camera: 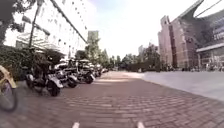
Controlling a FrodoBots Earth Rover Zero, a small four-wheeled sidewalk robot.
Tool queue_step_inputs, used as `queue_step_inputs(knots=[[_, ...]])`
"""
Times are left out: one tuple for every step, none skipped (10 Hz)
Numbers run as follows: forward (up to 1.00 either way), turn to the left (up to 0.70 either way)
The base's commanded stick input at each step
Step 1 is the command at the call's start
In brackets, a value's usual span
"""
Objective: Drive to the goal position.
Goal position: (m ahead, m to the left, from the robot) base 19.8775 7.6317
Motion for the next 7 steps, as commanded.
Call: queue_step_inputs(knots=[[0.70, 0.00], [0.70, 0.00], [0.70, 0.00], [0.70, 0.00], [0.70, 0.00], [0.70, 0.00], [0.70, 0.00]])
